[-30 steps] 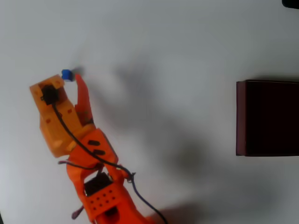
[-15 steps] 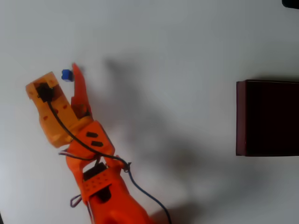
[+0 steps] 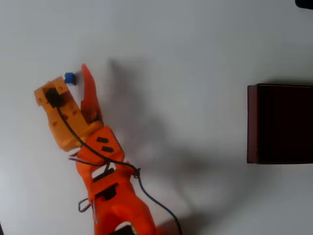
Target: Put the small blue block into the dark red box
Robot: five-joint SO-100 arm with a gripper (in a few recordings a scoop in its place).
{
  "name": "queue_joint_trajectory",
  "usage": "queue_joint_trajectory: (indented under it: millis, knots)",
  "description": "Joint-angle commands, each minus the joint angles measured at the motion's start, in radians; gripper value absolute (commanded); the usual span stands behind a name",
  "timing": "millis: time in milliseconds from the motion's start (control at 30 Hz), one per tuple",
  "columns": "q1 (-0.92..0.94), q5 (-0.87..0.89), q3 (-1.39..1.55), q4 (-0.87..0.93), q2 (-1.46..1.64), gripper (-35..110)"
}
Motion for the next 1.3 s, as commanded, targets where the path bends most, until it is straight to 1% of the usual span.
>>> queue_joint_trajectory:
  millis: [0,400,667,1100,1267]
  knots:
    - [0.009,0.002,-0.017,-0.101,-0.026,34]
    - [0.011,0.018,-0.018,-0.259,-0.19,34]
    - [-0.009,0.04,-0.089,-0.284,-0.284,34]
    - [-0.025,0.058,-0.167,-0.272,-0.359,34]
    - [-0.021,0.06,-0.17,-0.305,-0.385,34]
